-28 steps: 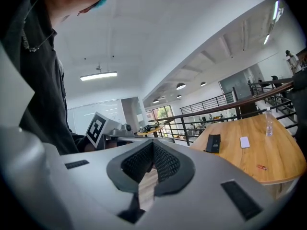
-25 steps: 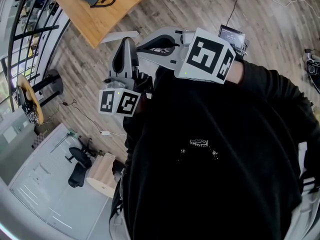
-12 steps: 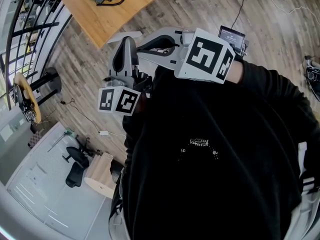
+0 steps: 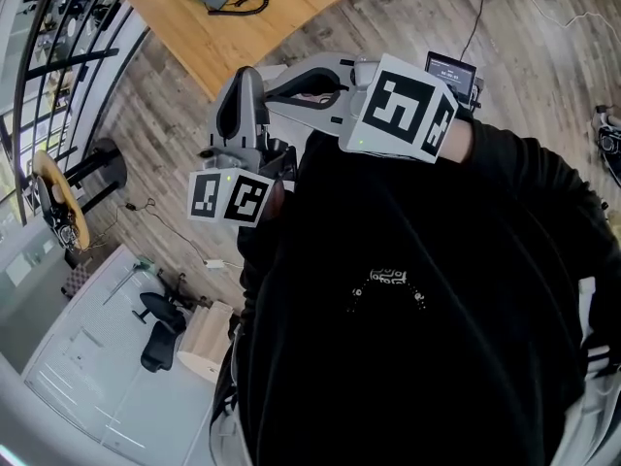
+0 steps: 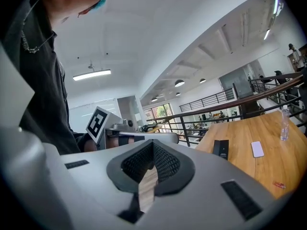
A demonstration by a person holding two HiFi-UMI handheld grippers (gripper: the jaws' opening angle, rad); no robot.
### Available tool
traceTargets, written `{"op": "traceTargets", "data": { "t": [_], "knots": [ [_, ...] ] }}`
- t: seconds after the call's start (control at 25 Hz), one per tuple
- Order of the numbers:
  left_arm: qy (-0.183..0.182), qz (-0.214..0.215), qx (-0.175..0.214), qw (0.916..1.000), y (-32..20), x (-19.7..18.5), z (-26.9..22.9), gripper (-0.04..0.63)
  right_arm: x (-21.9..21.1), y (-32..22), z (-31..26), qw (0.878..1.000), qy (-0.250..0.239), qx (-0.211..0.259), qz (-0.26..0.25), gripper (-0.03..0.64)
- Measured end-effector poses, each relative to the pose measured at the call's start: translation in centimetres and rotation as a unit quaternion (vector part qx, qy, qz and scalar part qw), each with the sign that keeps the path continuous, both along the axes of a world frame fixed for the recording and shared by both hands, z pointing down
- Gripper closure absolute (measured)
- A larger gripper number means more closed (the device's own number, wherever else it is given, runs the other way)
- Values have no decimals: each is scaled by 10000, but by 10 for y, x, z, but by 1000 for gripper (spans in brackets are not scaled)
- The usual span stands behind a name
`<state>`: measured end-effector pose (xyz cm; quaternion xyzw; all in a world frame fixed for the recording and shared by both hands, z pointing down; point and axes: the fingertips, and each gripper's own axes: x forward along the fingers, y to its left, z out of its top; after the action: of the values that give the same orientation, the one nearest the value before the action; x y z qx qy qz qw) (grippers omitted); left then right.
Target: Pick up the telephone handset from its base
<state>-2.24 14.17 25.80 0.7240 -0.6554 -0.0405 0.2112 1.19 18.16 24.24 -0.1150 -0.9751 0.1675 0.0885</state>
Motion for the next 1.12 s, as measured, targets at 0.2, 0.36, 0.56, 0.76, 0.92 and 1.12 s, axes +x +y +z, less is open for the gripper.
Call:
{"op": "traceTargets", "data": {
  "t": [0.2, 0.36, 0.56, 0.76, 0.92, 1.12],
  "knots": [
    [55, 201, 46, 9998, 5, -34, -5, 597, -39, 2, -1, 10000, 18, -30, 56, 598],
    [152, 239, 51, 9996, 14, -58, -1, 597, -65, 10, 2, 9999, 118, -60, 49, 598],
    [203, 231, 98, 9995, 34, -94, 8, 597, -102, 29, 9, 9997, 247, 57, -47, 598],
    [430, 127, 136, 9989, 50, -126, 21, 597, -135, 44, 20, 9988, 420, 123, -218, 598],
    [55, 277, 221, 9994, 60, -150, 20, 597, -161, 56, 22, 9977, 438, 181, -493, 598],
    [241, 199, 204, 9993, 71, -184, 30, 597, -199, 54, 28, 9971, 483, 252, -539, 598]
  ]
}}
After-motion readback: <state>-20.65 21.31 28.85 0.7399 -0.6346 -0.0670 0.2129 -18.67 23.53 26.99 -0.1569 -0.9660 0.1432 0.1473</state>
